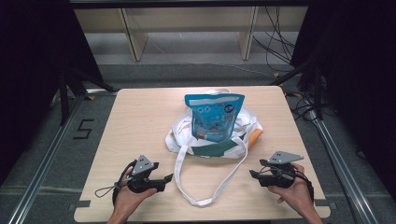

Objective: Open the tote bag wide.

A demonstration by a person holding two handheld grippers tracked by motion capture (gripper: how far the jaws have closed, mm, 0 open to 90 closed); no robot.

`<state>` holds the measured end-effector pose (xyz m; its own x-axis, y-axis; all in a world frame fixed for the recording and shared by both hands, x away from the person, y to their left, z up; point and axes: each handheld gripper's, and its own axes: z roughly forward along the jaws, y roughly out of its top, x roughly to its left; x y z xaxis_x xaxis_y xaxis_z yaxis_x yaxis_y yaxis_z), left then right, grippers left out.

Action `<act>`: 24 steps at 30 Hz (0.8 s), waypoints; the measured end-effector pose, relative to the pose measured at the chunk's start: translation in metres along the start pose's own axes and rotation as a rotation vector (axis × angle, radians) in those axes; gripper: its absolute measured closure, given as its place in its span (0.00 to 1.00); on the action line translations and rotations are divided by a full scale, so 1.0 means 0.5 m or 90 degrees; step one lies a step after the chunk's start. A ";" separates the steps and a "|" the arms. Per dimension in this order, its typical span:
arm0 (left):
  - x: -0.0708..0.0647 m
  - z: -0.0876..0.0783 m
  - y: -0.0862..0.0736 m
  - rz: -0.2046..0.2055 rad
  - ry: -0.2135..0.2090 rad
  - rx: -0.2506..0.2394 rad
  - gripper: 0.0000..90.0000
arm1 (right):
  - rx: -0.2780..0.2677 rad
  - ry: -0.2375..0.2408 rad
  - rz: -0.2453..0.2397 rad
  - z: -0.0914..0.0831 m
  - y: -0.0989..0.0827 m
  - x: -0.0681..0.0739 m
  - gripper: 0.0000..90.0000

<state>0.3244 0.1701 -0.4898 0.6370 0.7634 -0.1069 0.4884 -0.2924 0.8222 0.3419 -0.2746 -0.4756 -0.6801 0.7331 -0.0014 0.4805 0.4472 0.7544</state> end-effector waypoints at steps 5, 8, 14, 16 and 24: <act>-0.012 -0.009 -0.008 -0.009 -0.002 0.002 0.29 | 0.004 0.014 0.014 -0.009 -0.008 0.016 0.44; -0.016 -0.013 -0.013 0.006 -0.005 -0.002 0.29 | 0.007 0.027 0.019 -0.013 -0.015 0.028 0.43; -0.030 -0.021 -0.024 0.009 -0.003 0.016 0.29 | 0.005 0.029 0.007 -0.017 -0.025 0.042 0.41; -0.035 -0.019 -0.030 0.020 -0.012 0.022 0.28 | 0.009 0.034 0.005 -0.018 -0.029 0.048 0.41; -0.071 -0.013 -0.047 0.018 -0.021 0.027 0.22 | 0.028 0.038 0.016 -0.022 -0.050 0.069 0.33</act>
<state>0.2864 0.1537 -0.5017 0.6698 0.7355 -0.1018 0.4939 -0.3389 0.8008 0.3007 -0.2661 -0.4872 -0.6989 0.7129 0.0577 0.5211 0.4523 0.7237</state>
